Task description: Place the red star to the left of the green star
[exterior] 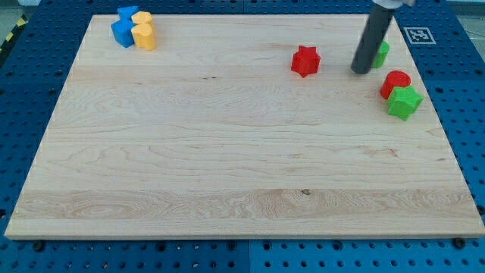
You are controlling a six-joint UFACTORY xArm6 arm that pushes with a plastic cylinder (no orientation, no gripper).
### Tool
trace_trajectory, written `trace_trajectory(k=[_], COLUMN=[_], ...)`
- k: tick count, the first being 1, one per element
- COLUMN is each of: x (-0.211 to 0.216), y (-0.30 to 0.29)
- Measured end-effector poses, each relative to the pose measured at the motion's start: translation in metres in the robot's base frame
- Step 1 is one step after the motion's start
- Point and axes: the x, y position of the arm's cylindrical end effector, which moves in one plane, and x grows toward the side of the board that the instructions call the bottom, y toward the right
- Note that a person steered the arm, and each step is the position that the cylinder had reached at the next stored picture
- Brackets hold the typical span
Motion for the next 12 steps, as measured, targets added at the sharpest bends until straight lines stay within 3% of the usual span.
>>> trace_trajectory(k=[2, 3, 5, 6, 7, 8, 10, 12], x=[-0.046, -0.029, 0.053, 0.054, 0.051, 0.068, 0.075, 0.068], y=[-0.073, -0.103, -0.06, -0.063, -0.105, -0.1, -0.021, -0.036])
